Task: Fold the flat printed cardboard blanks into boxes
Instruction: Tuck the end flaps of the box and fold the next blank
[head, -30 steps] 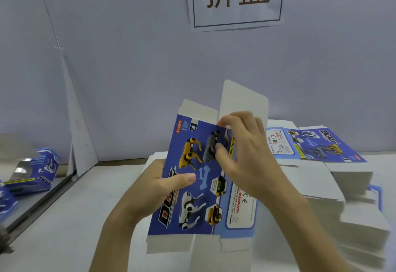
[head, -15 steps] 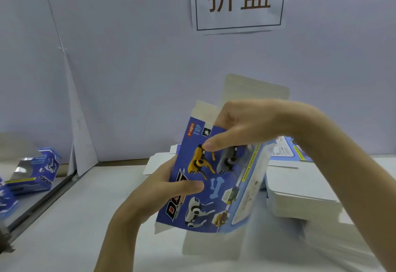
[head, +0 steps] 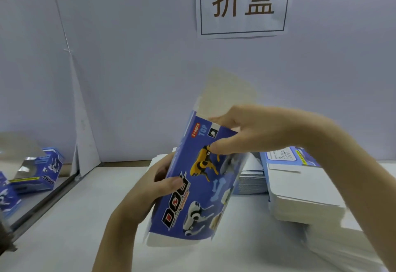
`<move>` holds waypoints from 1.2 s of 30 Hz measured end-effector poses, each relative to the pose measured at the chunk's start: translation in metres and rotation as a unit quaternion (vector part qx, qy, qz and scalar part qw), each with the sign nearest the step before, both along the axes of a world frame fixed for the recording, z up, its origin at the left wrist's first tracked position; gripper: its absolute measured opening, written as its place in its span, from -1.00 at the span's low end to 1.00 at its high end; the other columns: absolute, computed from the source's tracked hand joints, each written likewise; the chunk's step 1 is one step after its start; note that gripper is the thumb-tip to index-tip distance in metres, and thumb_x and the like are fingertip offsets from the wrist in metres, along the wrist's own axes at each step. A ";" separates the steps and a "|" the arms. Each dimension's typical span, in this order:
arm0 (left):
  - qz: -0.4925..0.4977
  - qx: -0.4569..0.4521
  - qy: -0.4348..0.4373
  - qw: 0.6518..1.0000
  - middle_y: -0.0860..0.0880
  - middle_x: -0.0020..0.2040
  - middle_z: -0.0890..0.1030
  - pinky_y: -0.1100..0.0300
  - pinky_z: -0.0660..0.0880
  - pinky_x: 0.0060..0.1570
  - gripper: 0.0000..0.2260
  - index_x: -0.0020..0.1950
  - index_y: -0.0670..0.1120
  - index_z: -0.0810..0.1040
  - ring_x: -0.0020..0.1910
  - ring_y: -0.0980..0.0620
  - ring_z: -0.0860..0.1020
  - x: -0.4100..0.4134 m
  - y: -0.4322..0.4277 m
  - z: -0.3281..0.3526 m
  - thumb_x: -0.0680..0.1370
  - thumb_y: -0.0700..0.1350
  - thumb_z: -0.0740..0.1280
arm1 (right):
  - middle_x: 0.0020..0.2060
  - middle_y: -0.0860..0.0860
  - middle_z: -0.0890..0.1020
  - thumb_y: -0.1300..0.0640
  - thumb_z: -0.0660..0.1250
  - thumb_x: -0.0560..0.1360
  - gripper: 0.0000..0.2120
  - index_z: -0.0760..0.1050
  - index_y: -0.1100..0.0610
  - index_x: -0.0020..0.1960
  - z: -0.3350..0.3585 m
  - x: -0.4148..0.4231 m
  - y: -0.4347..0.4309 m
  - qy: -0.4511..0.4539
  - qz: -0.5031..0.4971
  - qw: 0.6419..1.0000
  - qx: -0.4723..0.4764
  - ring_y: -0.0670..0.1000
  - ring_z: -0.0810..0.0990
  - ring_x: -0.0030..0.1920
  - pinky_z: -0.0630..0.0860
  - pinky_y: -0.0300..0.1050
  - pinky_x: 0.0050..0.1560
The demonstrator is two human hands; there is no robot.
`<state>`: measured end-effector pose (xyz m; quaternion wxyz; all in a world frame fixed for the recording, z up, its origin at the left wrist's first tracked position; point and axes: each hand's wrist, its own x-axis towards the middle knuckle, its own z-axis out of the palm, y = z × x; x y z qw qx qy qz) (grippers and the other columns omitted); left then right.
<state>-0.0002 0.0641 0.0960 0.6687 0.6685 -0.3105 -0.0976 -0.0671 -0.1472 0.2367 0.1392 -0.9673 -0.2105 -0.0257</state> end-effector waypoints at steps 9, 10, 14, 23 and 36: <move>0.013 -0.170 0.084 0.982 -0.14 -0.13 0.71 0.11 0.61 -0.31 -0.22 0.03 -0.12 0.59 -0.22 -0.12 0.69 0.001 -0.012 -0.008 -0.05 0.25 0.65 | 0.28 -0.19 0.49 -0.24 0.55 0.20 -0.15 0.33 -0.08 0.40 -0.101 -0.006 -0.007 -0.063 -0.130 0.841 0.522 -0.22 0.52 0.21 0.49 -0.35 0.08; 0.007 -0.178 0.092 0.980 -0.14 -0.14 0.71 0.11 0.62 -0.31 -0.22 0.02 -0.13 0.60 -0.23 -0.11 0.69 0.000 -0.015 -0.008 -0.06 0.25 0.65 | 0.25 -0.18 0.53 -0.24 0.52 0.21 -0.19 0.33 -0.08 0.38 -0.113 -0.004 -0.002 -0.004 -0.112 0.841 0.529 -0.20 0.58 0.15 0.53 -0.37 -0.04; 0.020 -0.151 0.079 0.985 -0.11 -0.06 0.71 0.12 0.62 -0.26 -0.37 -0.03 0.02 0.70 -0.14 -0.11 0.70 0.000 -0.020 -0.007 0.02 0.30 0.62 | -0.01 -0.02 0.71 -0.17 0.41 0.29 -0.58 0.51 -0.12 0.13 -0.130 0.005 -0.002 0.015 -0.065 0.807 0.587 0.01 0.72 -0.06 0.65 -0.14 -0.19; 0.146 -0.057 0.084 0.984 -0.10 -0.02 0.70 0.10 0.64 -0.27 -0.32 0.17 -0.03 0.49 -0.09 -0.13 0.69 0.011 -0.012 -0.010 0.20 0.30 0.53 | -0.16 0.16 0.72 -0.05 0.36 0.37 -0.79 0.66 0.08 -0.21 -0.146 0.023 -0.022 0.087 -0.110 0.765 0.628 0.16 0.72 -0.17 0.66 -0.05 -0.25; 0.124 -0.087 0.104 0.983 -0.20 -0.06 0.70 0.05 0.64 -0.30 -0.56 0.06 -0.12 0.58 -0.20 -0.16 0.69 0.013 -0.022 -0.010 0.39 0.20 0.39 | -0.12 0.15 0.72 -0.09 0.42 0.31 -0.58 0.57 0.20 0.01 -0.147 0.023 -0.037 0.090 -0.087 0.724 0.678 0.12 0.73 -0.17 0.61 -0.14 -0.34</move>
